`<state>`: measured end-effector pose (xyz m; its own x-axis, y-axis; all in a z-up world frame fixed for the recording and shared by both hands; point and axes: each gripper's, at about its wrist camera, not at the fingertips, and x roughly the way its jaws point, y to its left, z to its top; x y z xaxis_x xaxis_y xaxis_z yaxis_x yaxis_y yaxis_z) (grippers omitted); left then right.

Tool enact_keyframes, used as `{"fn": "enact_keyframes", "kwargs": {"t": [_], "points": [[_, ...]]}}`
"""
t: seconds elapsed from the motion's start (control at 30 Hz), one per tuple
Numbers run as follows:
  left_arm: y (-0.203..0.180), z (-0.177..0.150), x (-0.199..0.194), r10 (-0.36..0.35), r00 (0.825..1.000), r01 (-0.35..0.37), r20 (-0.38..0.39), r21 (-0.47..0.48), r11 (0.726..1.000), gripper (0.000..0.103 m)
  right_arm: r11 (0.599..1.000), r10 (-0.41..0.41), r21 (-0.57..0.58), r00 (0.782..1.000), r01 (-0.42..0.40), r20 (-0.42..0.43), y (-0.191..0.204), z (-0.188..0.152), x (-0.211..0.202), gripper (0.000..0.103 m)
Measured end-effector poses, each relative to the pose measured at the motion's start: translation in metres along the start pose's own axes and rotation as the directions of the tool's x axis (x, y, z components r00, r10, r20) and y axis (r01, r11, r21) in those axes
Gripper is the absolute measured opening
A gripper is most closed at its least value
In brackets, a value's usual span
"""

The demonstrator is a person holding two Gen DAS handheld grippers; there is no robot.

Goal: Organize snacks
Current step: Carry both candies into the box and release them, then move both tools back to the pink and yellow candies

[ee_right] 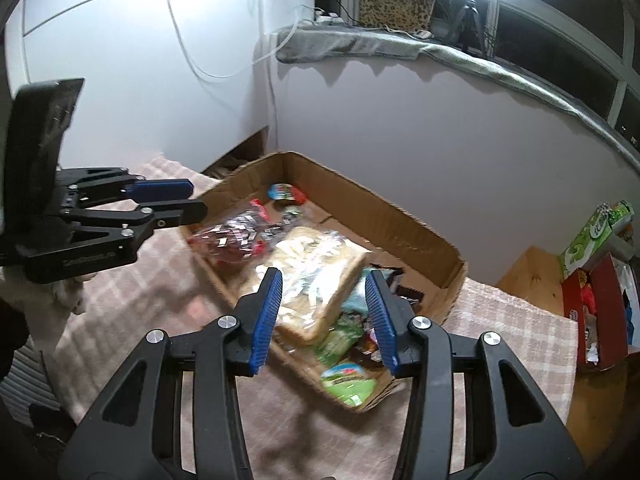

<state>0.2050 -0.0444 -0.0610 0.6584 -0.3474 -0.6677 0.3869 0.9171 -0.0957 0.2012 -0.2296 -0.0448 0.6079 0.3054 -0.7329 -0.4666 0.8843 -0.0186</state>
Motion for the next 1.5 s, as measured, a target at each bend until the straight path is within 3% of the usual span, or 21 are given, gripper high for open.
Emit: {"fn": "enact_keyframes", "kwargs": {"t": [0.27,0.53,1.13,1.5], "points": [[0.008,-0.023,-0.014,-0.013,1.0,0.013,-0.015,-0.001,1.0,0.029,0.996,0.088,-0.017,0.996,-0.088,0.0,0.03,-0.019,-0.011,0.045],[0.007,-0.049,-0.007,-0.031,0.997,0.032,-0.071,0.02,0.999,0.029,0.987,0.147,-0.048,0.986,-0.151,-0.081,0.063,-0.046,0.007,0.045],[-0.004,-0.062,0.038,-0.069,0.977,0.086,-0.202,0.075,0.993,0.021,0.984,0.146,-0.071,0.968,-0.163,-0.204,0.082,-0.055,0.07,0.04],[-0.003,-0.065,0.054,-0.092,0.961,0.122,-0.262,0.102,0.987,0.02,0.987,0.117,-0.077,0.962,-0.14,-0.246,0.082,-0.056,0.094,0.028]]}}
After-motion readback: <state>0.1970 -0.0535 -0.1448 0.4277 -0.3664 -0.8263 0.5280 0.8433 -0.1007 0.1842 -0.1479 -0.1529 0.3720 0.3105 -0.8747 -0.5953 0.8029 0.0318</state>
